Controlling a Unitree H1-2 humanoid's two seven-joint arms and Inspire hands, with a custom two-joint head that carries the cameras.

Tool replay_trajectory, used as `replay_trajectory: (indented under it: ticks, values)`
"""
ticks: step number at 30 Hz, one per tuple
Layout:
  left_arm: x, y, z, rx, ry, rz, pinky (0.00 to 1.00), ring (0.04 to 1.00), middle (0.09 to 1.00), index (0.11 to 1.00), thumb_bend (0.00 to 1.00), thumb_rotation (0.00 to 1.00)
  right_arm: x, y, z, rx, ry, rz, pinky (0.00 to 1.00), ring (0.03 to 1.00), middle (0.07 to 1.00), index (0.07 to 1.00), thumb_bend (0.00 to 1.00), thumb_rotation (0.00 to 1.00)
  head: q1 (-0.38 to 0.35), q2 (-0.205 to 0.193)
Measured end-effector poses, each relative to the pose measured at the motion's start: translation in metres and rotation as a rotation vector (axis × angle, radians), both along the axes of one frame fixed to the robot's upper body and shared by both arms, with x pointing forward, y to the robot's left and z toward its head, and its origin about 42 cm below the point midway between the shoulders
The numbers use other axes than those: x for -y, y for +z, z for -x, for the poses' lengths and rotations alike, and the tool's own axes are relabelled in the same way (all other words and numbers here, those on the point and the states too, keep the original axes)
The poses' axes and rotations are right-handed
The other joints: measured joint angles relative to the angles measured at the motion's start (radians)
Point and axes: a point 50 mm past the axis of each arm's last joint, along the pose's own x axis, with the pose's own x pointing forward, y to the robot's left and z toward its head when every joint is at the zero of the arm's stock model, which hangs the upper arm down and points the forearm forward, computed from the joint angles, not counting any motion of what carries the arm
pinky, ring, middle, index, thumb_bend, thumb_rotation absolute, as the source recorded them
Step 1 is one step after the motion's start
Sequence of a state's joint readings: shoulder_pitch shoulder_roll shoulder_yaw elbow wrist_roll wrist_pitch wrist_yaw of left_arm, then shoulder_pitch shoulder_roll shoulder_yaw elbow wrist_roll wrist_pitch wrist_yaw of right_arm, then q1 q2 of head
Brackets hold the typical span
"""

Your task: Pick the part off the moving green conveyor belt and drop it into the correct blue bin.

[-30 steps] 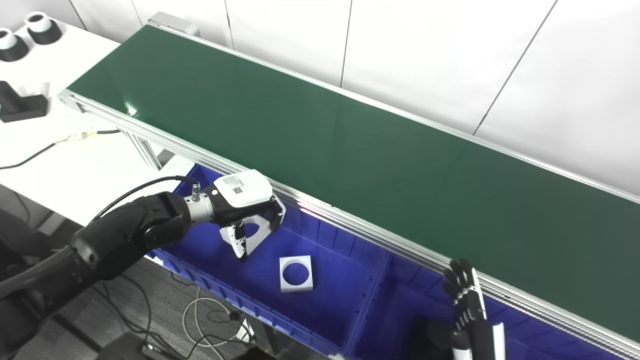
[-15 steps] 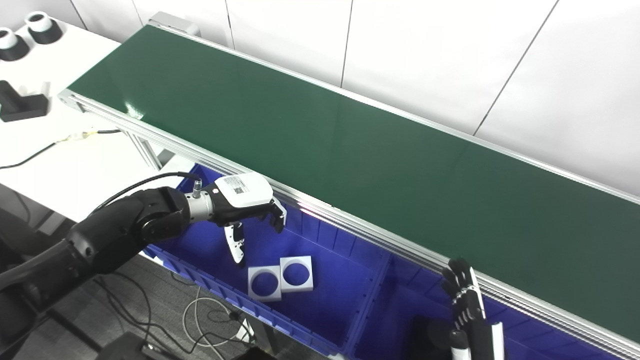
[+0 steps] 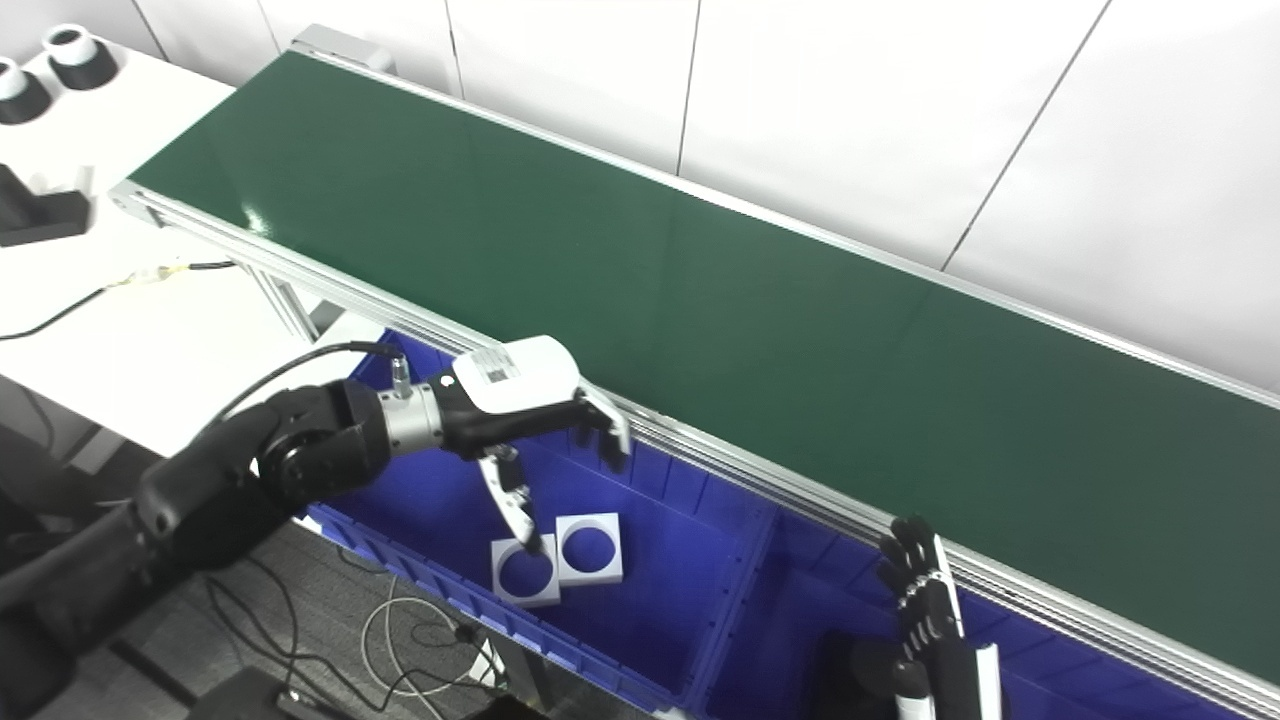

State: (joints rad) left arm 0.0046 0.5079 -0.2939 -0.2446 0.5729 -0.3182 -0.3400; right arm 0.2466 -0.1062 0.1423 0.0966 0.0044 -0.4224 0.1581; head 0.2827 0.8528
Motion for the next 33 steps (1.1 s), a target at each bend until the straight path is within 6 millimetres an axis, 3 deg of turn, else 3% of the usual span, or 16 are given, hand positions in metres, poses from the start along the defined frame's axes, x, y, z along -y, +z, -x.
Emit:
replay_trajectory:
  ticks: [1,2,4,7,9,11,12,14,19,24,30,33]
  values:
    - [0.008,0.004,0.004,-0.011,-0.001,0.059,0.43,0.522,0.606,0.591,1.00,0.25,0.000,0.000,0.001,-0.001,-0.001,0.001,0.88,0.911,0.932,0.956,0.88,0.95,0.000,0.000]
    - [0.012,0.006,0.007,-0.030,0.000,0.101,0.44,0.536,0.611,0.597,1.00,0.29,-0.001,0.000,0.001,-0.001,0.001,0.001,0.88,0.911,0.932,0.956,0.86,0.95,-0.098,0.008]
    - [0.020,0.010,0.017,-0.085,0.017,0.212,0.44,0.551,0.622,0.610,1.00,0.33,-0.006,0.000,0.001,0.000,0.005,0.003,0.87,0.908,0.929,0.954,0.86,0.94,-0.099,0.008]
    - [0.028,0.013,0.034,-0.158,0.040,0.380,0.46,0.571,0.641,0.640,1.00,0.40,-0.016,-0.001,0.002,0.003,0.002,0.018,0.86,0.902,0.926,0.951,0.85,0.95,-0.343,0.006]
    - [0.030,0.009,0.041,-0.187,0.066,0.450,0.48,0.593,0.655,0.660,1.00,0.45,-0.027,-0.001,0.003,0.009,0.007,0.024,0.85,0.899,0.921,0.940,0.87,0.95,-0.414,-0.001]
    - [0.033,0.000,0.044,-0.209,0.102,0.502,0.51,0.616,0.666,0.673,0.98,0.48,-0.038,0.000,0.003,0.015,0.009,0.027,0.87,0.905,0.923,0.939,0.88,0.95,-0.422,-0.001]
    - [0.035,-0.007,0.044,-0.218,0.120,0.537,0.52,0.625,0.670,0.678,0.97,0.49,-0.043,0.000,0.003,0.017,0.009,0.024,0.87,0.907,0.923,0.939,0.89,0.95,-0.477,-0.009]
    - [0.043,-0.023,0.045,-0.238,0.162,0.612,0.58,0.666,0.700,0.709,0.92,0.51,-0.050,0.000,0.001,0.019,-0.008,0.016,0.88,0.913,0.933,0.938,0.87,0.94,-0.517,-0.017]
    - [0.071,-0.060,0.048,-0.289,0.233,0.783,0.63,0.703,0.726,0.729,0.91,0.51,-0.057,-0.005,0.002,0.011,-0.047,0.031,0.90,0.921,0.935,0.919,0.89,0.94,-0.620,-0.046]
    - [0.084,-0.086,0.051,-0.337,0.281,0.830,0.65,0.719,0.736,0.725,0.90,0.49,-0.063,-0.010,0.005,0.002,-0.059,0.045,0.90,0.922,0.938,0.912,0.88,0.93,-0.634,-0.064]
    - [0.084,-0.108,0.057,-0.432,0.320,0.856,0.67,0.739,0.753,0.742,0.90,0.49,-0.058,-0.019,0.010,-0.025,-0.058,0.072,0.90,0.925,0.939,0.911,0.88,0.92,-0.585,-0.080]
    - [0.087,-0.109,0.057,-0.433,0.325,0.862,0.69,0.764,0.779,0.764,0.90,0.50,-0.054,-0.019,0.010,-0.025,-0.057,0.077,0.89,0.924,0.939,0.915,0.88,0.93,-0.502,-0.092]
